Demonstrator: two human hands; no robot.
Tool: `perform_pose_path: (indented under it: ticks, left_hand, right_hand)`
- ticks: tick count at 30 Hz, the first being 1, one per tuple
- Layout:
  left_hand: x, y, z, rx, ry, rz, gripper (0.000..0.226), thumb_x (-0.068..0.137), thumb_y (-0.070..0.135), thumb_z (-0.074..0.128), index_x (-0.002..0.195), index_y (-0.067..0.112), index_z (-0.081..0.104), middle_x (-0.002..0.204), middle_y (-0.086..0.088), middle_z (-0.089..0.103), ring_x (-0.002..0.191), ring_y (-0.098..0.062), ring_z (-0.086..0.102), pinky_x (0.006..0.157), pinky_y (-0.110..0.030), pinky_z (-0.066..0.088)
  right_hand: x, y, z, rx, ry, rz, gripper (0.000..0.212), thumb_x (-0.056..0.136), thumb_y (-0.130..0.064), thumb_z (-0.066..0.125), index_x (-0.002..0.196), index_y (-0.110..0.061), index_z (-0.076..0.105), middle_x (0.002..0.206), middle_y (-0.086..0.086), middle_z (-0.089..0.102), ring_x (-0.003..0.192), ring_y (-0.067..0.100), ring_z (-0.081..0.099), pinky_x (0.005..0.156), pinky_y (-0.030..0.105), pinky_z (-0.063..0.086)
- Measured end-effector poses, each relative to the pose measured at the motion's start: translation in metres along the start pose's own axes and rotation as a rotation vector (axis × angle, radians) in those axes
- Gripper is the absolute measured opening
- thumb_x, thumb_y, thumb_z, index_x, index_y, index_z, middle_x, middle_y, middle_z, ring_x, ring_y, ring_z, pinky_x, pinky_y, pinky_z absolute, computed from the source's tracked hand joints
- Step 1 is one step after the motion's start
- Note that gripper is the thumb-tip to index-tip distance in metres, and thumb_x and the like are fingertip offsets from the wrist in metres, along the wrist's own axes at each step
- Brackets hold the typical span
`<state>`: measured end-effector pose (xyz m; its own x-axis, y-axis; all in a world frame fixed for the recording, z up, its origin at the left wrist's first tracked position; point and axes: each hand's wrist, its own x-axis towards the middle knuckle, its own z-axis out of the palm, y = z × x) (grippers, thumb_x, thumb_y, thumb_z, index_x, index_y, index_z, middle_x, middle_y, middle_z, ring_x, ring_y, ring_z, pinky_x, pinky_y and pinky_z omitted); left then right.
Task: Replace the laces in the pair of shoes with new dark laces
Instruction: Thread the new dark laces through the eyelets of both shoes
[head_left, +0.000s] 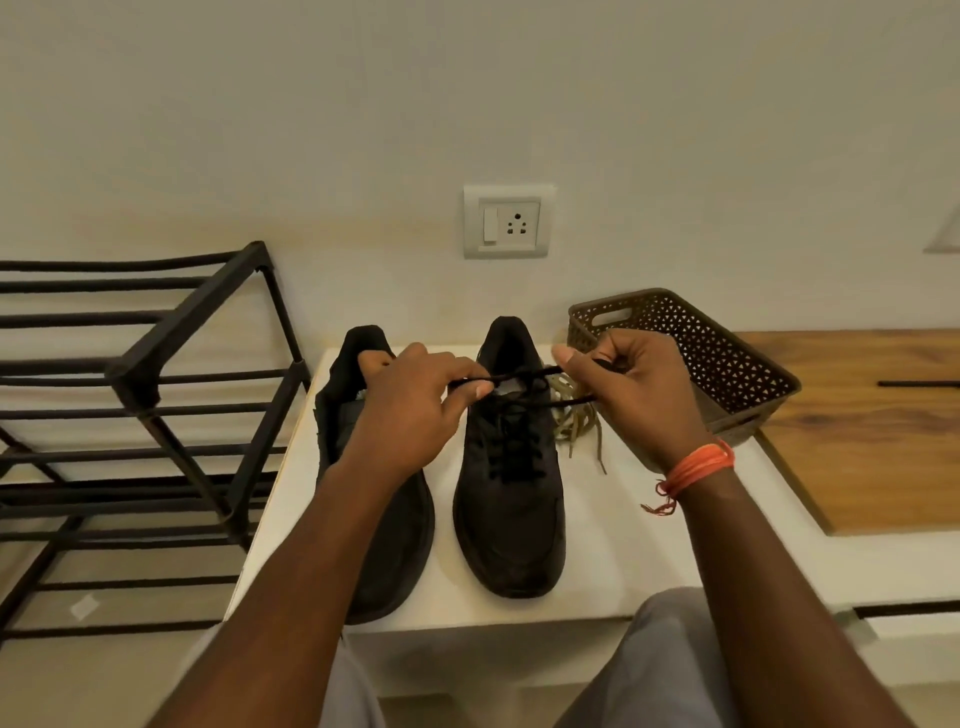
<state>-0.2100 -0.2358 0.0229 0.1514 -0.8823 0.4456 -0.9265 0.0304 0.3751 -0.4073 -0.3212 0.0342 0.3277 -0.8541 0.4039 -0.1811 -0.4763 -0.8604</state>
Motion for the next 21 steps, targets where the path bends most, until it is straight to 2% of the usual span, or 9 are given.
perform_pose_path:
  ticks: [2,6,7,9,12,14,16,18,21]
  left_hand:
    - [-0.004,-0.003,0.002,-0.002,0.072,-0.022,0.023,0.096,0.048,0.047,0.102,0.041,0.068,0.092,0.019,0.066,0.097,-0.008,0.048,0.077,-0.031,0.01]
    - [-0.01,0.008,0.007,0.085,0.089,-0.076,0.028,0.097,0.049,0.045,0.103,0.037,0.07,0.095,0.012,0.068,0.101,-0.014,0.051,0.081,-0.032,0.011]
    - [-0.012,0.007,0.008,0.161,0.077,-0.118,0.028,0.098,0.047,0.045,0.105,0.035,0.07,0.097,0.011,0.068,0.103,-0.016,0.051,0.085,-0.036,0.014]
    - [-0.014,-0.001,0.009,0.348,-0.013,-0.25,0.027,0.099,0.042,0.046,0.107,0.032,0.069,0.101,0.007,0.068,0.106,-0.018,0.051,0.092,-0.041,0.022]
    - [-0.017,-0.011,0.008,0.476,-0.131,-0.398,0.024,0.097,0.039,0.05,0.109,0.03,0.069,0.104,0.003,0.066,0.108,-0.019,0.051,0.101,-0.044,0.025]
    - [-0.019,-0.009,0.012,0.522,-0.103,-0.33,0.025,0.097,0.038,0.049,0.112,0.031,0.068,0.111,0.003,0.065,0.114,-0.02,0.05,0.104,-0.045,0.022]
    - [-0.02,-0.002,0.016,0.501,-0.036,-0.237,0.028,0.098,0.038,0.046,0.12,0.032,0.063,0.12,0.004,0.063,0.119,-0.021,0.048,0.106,-0.047,0.019]
    - [-0.019,0.003,0.022,0.43,-0.021,-0.197,0.034,0.099,0.039,0.041,0.13,0.032,0.054,0.126,0.005,0.061,0.123,-0.02,0.047,0.107,-0.047,0.016]
    - [-0.018,0.006,0.033,0.311,-0.042,-0.161,0.041,0.101,0.041,0.037,0.14,0.029,0.04,0.13,0.005,0.057,0.124,-0.019,0.046,0.107,-0.044,0.016]
  right_hand:
    - [-0.002,-0.002,-0.008,0.022,-0.029,-0.003,0.05,0.086,-0.031,0.071,0.062,0.008,0.049,0.059,0.023,0.056,0.054,0.034,0.052,0.062,0.047,0.051]
    - [-0.022,-0.003,-0.023,-0.009,-0.078,0.009,0.05,0.094,-0.03,0.059,0.059,0.001,0.045,0.052,0.012,0.042,0.049,0.016,0.038,0.053,0.03,0.038]
    - [-0.025,0.005,-0.027,-0.099,-0.058,0.022,0.048,0.095,-0.032,0.058,0.06,-0.001,0.047,0.053,0.007,0.043,0.049,0.013,0.039,0.052,0.028,0.037]
    - [-0.027,0.03,-0.037,-0.473,-0.036,0.123,0.043,0.095,-0.037,0.056,0.067,-0.004,0.056,0.059,0.003,0.052,0.056,0.015,0.049,0.055,0.029,0.041]
    - [-0.037,0.059,-0.04,-0.979,-0.246,0.439,0.036,0.093,-0.047,0.054,0.096,-0.015,0.067,0.084,0.006,0.065,0.078,0.024,0.062,0.073,0.036,0.053]
    - [-0.04,0.058,-0.029,-1.131,-0.361,0.449,0.038,0.091,-0.046,0.057,0.112,-0.015,0.063,0.104,0.009,0.066,0.094,0.027,0.063,0.083,0.039,0.053]
    - [-0.034,0.044,-0.014,-1.056,-0.294,0.31,0.035,0.092,-0.041,0.057,0.115,-0.015,0.06,0.112,0.008,0.065,0.102,0.027,0.061,0.087,0.039,0.051]
    - [-0.023,0.028,0.001,-0.774,-0.226,0.235,0.033,0.093,-0.042,0.057,0.108,-0.013,0.062,0.106,0.008,0.066,0.098,0.026,0.062,0.086,0.04,0.051]
    - [-0.011,0.015,0.022,-0.523,-0.306,0.278,0.039,0.085,-0.045,0.068,0.096,-0.008,0.061,0.09,0.008,0.065,0.084,0.023,0.061,0.079,0.039,0.052]
